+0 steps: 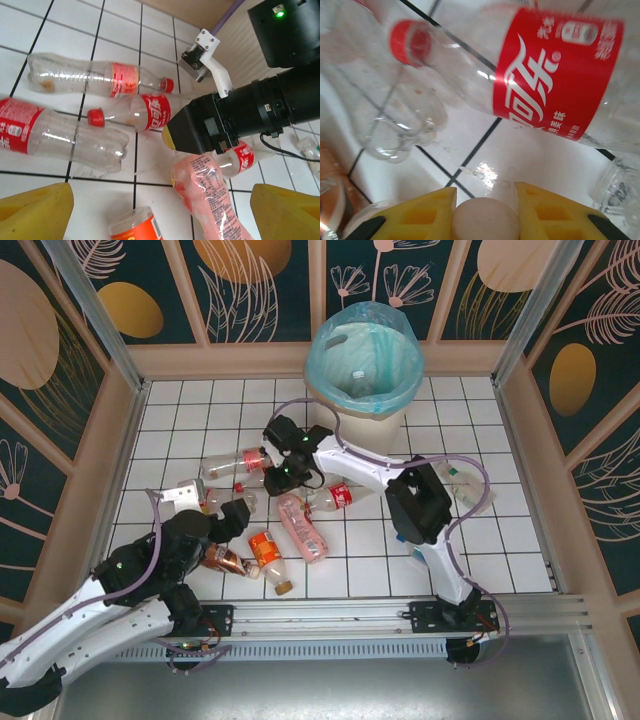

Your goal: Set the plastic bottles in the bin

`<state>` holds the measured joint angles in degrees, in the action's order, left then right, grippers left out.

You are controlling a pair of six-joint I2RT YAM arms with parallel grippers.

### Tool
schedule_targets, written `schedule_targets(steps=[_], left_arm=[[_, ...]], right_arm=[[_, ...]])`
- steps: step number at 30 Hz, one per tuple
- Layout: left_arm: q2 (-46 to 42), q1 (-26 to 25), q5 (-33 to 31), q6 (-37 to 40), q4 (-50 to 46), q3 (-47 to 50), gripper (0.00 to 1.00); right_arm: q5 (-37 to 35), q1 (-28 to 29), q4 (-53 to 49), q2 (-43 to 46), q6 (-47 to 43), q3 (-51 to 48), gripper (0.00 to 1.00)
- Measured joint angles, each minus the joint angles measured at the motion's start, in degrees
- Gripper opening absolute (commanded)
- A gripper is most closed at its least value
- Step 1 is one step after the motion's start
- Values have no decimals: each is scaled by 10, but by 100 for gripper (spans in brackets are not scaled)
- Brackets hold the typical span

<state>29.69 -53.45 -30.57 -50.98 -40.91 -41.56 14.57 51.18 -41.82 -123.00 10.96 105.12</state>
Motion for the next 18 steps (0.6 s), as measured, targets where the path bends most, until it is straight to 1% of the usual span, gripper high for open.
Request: schedule_targets(steps=[4, 9, 18], left_arm=[[24, 0, -23, 20, 0, -53, 90], [64, 0, -59, 57, 2, -141, 89], [166, 1, -118, 172, 29, -376, 88]], right_arm=[[-1, 0, -11, 39, -2, 18, 23], [-12, 0, -30, 84, -12, 59, 22], [-14, -19, -71, 129, -32, 209, 18]])
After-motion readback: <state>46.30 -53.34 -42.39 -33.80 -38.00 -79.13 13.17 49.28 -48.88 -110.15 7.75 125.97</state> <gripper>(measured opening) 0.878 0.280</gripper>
